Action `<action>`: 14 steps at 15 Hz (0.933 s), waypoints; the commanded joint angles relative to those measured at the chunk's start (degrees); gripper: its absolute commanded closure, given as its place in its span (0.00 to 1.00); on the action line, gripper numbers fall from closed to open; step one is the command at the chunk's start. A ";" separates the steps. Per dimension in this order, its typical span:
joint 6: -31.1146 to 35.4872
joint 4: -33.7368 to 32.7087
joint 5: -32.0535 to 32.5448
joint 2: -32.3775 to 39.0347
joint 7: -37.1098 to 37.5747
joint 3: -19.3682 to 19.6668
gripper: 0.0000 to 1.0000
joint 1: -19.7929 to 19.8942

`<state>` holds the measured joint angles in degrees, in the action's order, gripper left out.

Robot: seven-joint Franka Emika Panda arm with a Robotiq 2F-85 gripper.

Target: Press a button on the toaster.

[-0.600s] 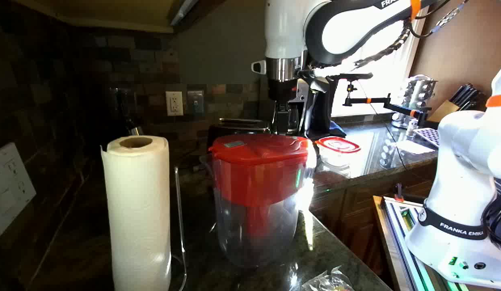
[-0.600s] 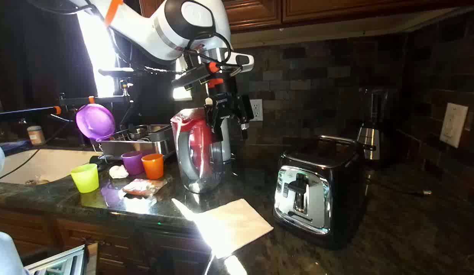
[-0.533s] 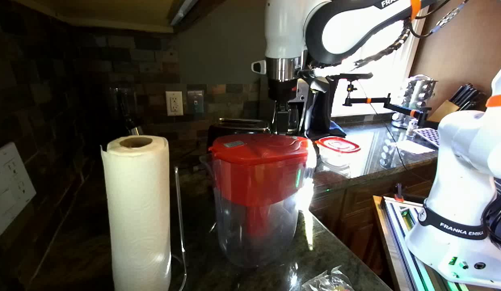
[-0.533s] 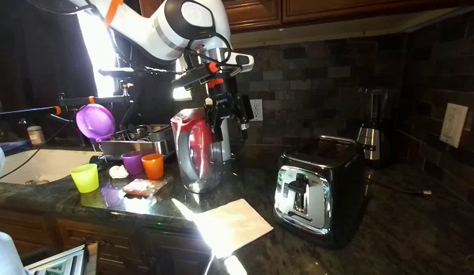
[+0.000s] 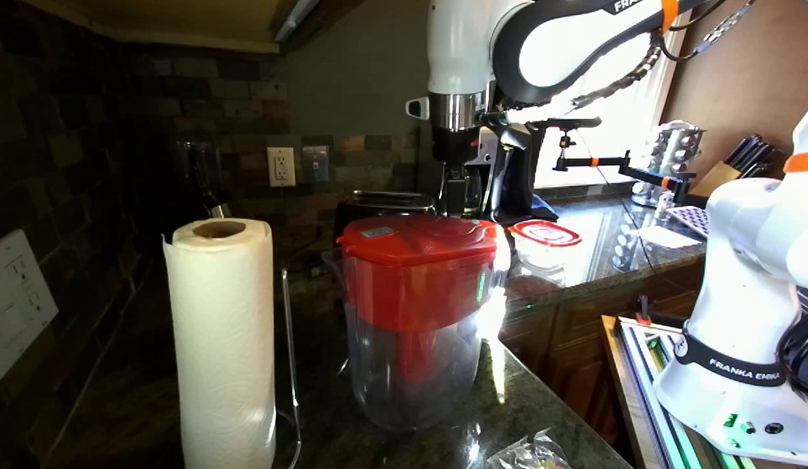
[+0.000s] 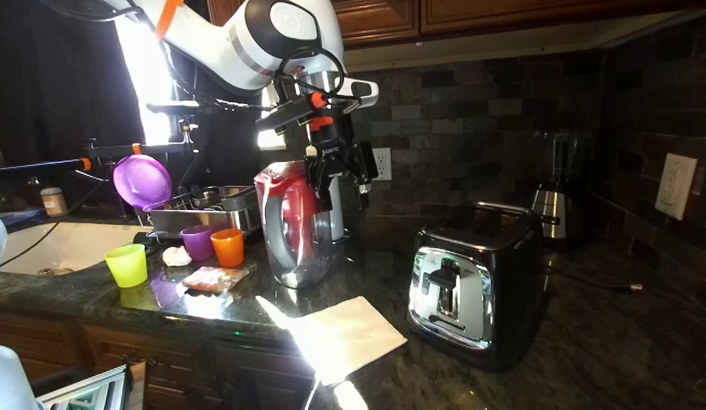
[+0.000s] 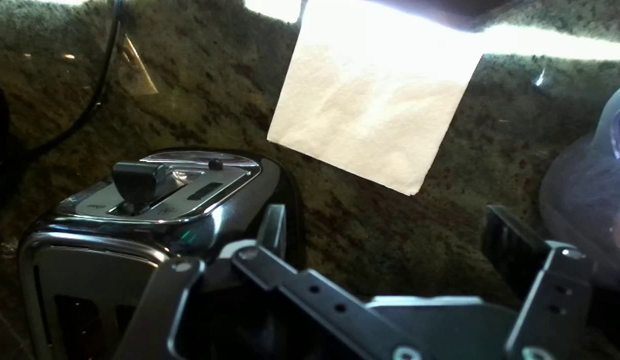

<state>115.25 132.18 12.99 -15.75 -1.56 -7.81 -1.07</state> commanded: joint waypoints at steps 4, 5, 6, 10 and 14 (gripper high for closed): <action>-5.14 -1.04 -0.23 1.79 4.51 2.51 0.00 0.57; -5.86 -0.94 -0.22 1.77 5.19 2.91 0.00 0.79; -6.57 -0.86 -0.42 1.63 5.51 3.43 0.00 0.98; -6.18 0.34 1.08 0.73 6.94 4.99 0.00 1.99; -2.63 2.77 0.13 -0.63 1.22 7.17 0.00 2.17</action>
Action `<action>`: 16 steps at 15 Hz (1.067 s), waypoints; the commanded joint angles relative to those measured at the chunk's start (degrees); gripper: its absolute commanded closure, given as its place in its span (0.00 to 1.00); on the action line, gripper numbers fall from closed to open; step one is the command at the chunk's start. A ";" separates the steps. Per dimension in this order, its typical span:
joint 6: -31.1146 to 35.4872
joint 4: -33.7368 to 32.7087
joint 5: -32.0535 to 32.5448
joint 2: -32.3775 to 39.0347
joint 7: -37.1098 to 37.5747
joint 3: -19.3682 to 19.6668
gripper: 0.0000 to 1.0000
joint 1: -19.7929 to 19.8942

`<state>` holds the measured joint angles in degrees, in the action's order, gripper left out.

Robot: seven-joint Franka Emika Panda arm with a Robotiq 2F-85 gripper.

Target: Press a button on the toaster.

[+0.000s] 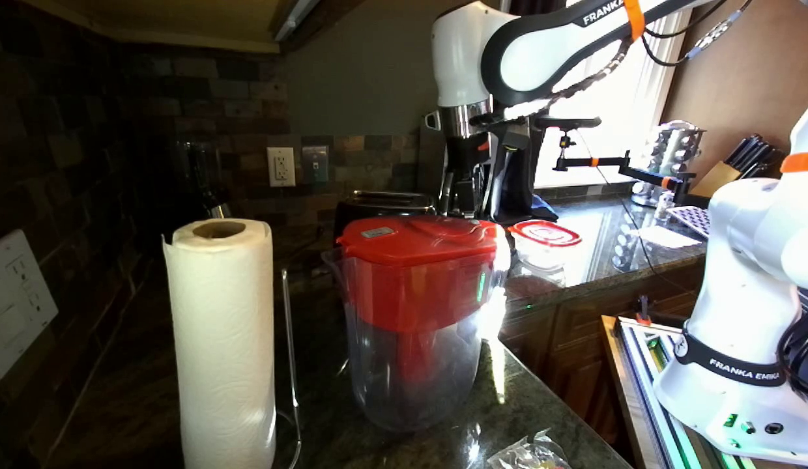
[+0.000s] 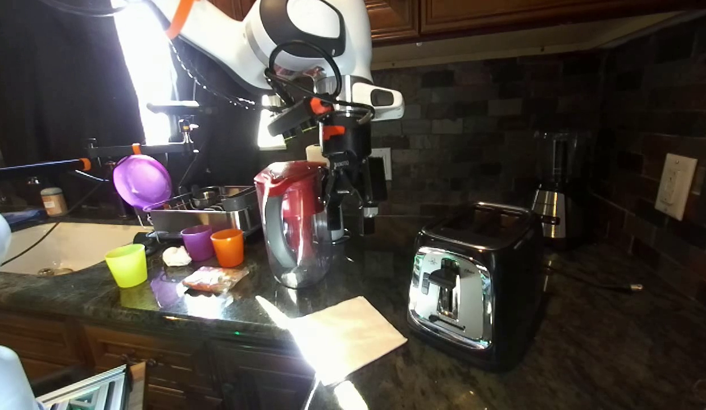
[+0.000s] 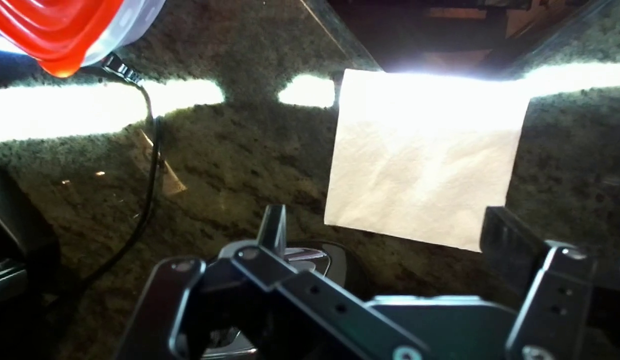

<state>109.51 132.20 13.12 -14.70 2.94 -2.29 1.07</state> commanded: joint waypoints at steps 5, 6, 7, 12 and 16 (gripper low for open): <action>10.63 6.68 -3.51 -3.15 -13.82 5.64 0.00 0.08; 12.88 7.52 -3.83 -3.24 -15.86 6.41 0.00 0.17; 14.39 8.24 -4.67 -3.34 -17.71 7.12 0.00 0.14; 18.57 11.56 -9.49 -4.37 -24.24 9.66 0.00 0.05; 22.78 14.57 -10.39 -5.89 -28.30 10.91 0.26 0.01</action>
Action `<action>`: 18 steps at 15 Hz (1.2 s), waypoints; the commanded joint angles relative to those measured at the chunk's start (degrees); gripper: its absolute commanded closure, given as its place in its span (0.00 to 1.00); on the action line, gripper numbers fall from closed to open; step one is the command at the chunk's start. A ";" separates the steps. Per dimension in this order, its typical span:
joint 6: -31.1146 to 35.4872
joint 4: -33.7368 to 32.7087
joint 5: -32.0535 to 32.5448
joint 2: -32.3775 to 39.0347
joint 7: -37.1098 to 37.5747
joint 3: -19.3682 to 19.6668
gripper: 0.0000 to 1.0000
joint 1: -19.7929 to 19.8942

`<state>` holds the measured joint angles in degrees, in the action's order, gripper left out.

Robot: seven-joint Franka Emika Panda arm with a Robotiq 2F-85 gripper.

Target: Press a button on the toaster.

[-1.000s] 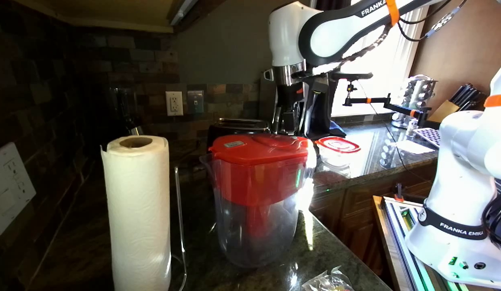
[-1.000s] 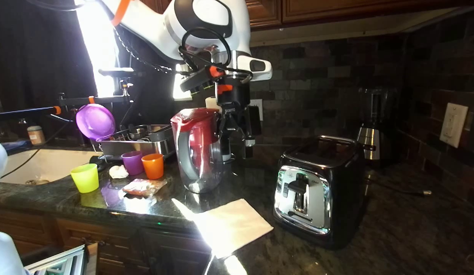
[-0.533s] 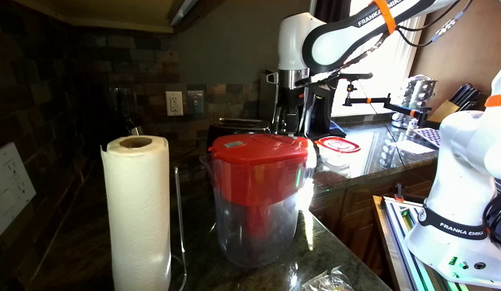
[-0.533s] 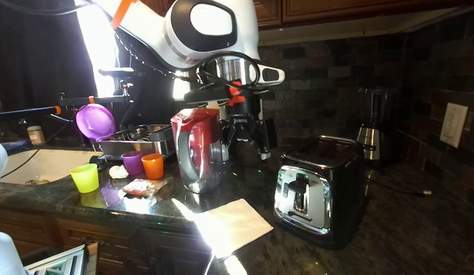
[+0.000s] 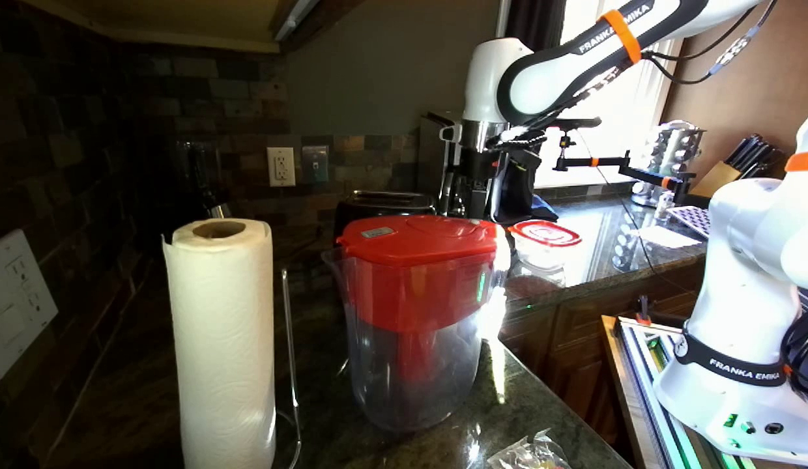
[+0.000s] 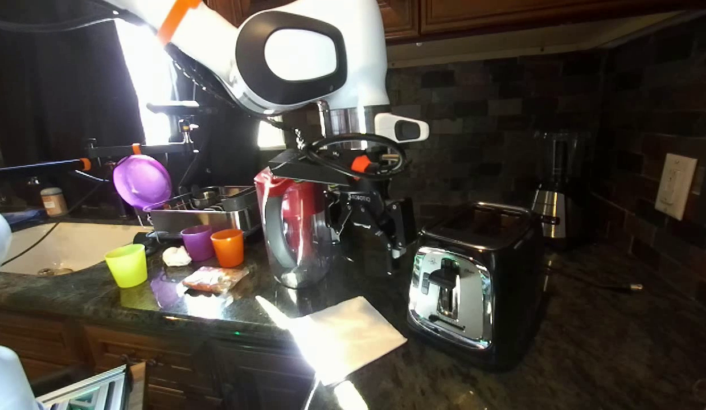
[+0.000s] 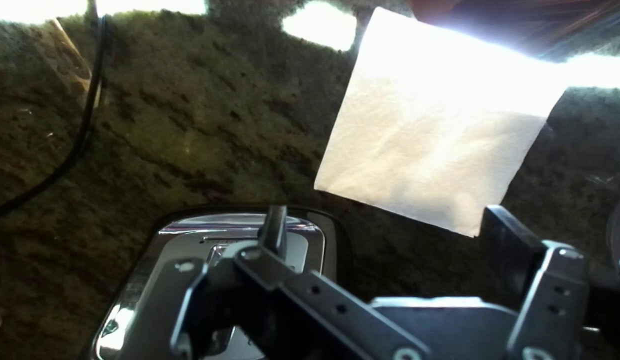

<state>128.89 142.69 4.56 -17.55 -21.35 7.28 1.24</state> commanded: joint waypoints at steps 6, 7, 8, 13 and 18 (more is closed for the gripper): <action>8.53 7.08 -2.82 -3.48 -8.92 3.50 0.62 -0.19; 9.70 7.41 -3.40 -3.32 -9.98 4.08 0.69 -0.42; 10.92 7.62 -3.56 -2.99 -10.36 4.40 0.76 -0.41; 17.87 9.12 -4.91 -2.35 -12.95 5.89 1.00 -0.99; 23.72 10.70 -6.46 -2.08 -15.14 6.93 1.00 -1.65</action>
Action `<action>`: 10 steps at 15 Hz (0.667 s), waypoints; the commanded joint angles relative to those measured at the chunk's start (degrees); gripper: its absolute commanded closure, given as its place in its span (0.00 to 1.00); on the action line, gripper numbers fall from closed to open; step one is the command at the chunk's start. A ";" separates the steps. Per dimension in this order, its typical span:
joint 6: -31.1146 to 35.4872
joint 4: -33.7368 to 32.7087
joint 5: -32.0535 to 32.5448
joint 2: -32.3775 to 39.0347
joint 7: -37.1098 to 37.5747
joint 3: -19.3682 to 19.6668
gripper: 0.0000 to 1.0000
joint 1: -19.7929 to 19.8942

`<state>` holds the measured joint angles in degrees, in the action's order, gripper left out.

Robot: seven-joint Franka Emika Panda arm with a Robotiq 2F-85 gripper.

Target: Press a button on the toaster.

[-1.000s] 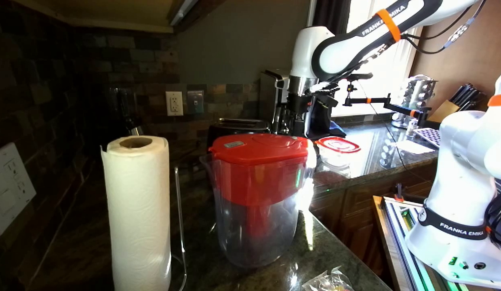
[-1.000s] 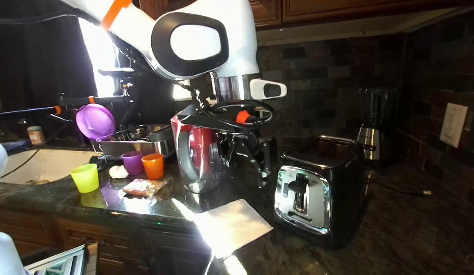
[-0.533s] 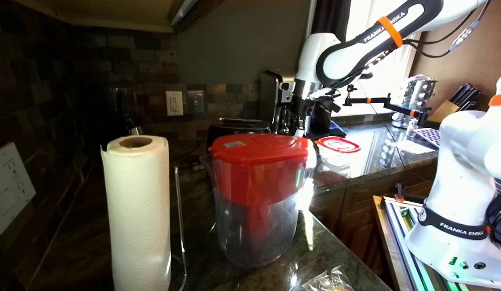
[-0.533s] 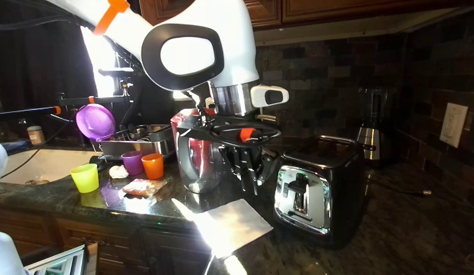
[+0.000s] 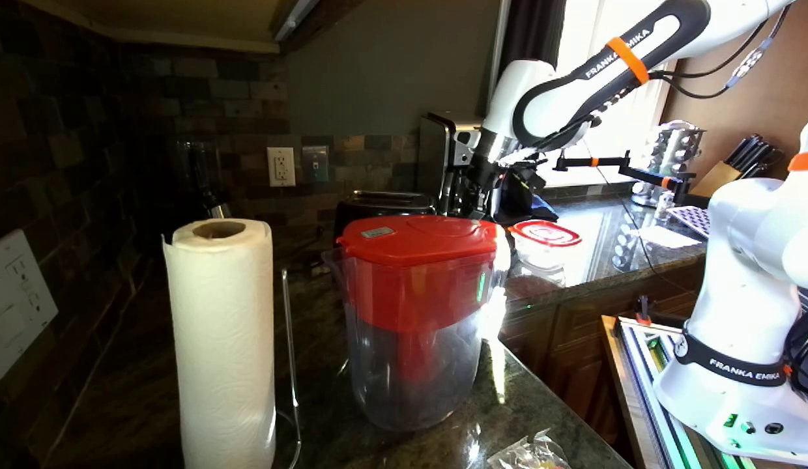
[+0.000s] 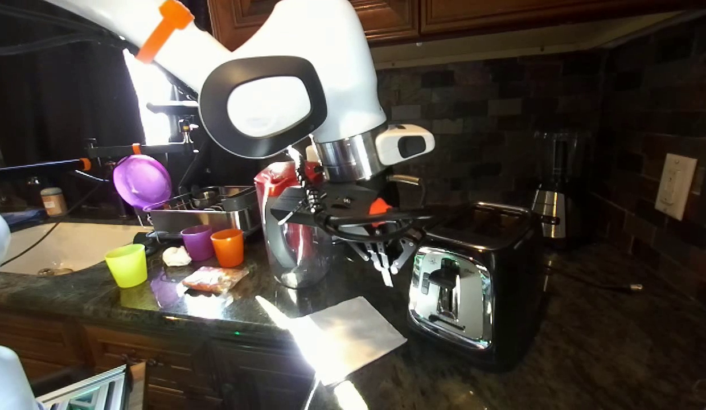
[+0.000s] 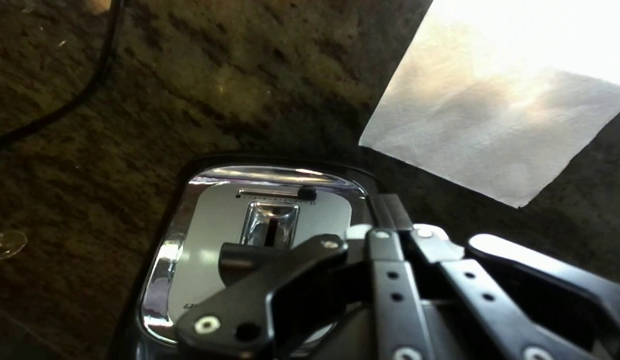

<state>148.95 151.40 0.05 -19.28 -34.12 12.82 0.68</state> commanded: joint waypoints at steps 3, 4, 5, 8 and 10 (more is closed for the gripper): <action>6.37 2.72 -2.54 -0.06 -2.86 1.84 1.00 -1.40; 7.21 2.92 -2.72 -0.04 -3.02 2.02 1.00 -1.57; 8.02 3.15 -2.96 0.01 -3.16 2.24 1.00 -1.80; 9.95 3.74 -3.93 0.30 -3.73 3.09 1.00 -2.83; 10.77 3.93 -4.73 0.52 -4.06 3.54 1.00 -3.44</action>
<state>156.92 153.78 -2.12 -18.88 -35.98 14.70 -0.94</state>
